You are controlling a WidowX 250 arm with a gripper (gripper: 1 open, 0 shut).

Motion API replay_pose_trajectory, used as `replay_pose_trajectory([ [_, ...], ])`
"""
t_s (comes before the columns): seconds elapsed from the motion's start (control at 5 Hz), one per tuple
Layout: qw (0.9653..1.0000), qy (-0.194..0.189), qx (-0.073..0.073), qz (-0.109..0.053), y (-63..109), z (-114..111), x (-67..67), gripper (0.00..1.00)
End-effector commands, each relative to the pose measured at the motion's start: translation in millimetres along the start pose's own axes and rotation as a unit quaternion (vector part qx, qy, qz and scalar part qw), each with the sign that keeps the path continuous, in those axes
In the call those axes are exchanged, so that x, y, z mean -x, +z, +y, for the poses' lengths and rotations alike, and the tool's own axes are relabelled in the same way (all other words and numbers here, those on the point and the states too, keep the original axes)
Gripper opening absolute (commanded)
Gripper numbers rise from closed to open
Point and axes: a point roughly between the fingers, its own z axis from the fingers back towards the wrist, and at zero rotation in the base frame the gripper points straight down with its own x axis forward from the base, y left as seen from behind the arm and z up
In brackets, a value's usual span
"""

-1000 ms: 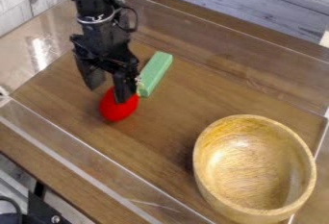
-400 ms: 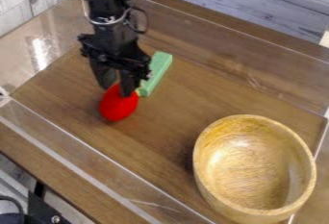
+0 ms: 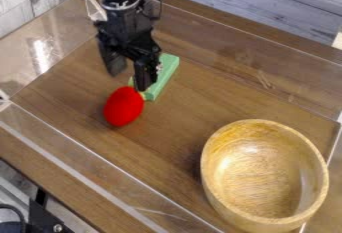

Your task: Move the red object to the right side of the table

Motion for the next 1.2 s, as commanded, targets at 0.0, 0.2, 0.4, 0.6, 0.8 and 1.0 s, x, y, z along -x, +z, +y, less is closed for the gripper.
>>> replay_pose_trajectory([
  [0.0,0.9998,-0.01,-0.011,-0.015,-6.3,3,-13.6,1.0],
  [0.2,0.9998,-0.011,-0.006,-0.013,-20.9,1,-17.6,1.0],
  [0.4,0.9999,0.001,0.003,-0.012,-23.5,2,-13.8,1.0],
  [0.6,0.9999,0.012,0.008,-0.007,-26.2,4,-10.1,1.0],
  [0.8,0.9997,0.022,0.012,0.0,-29.2,7,-6.8,1.0],
  [1.0,0.9996,0.02,0.018,0.008,-22.5,10,-10.0,1.0],
])
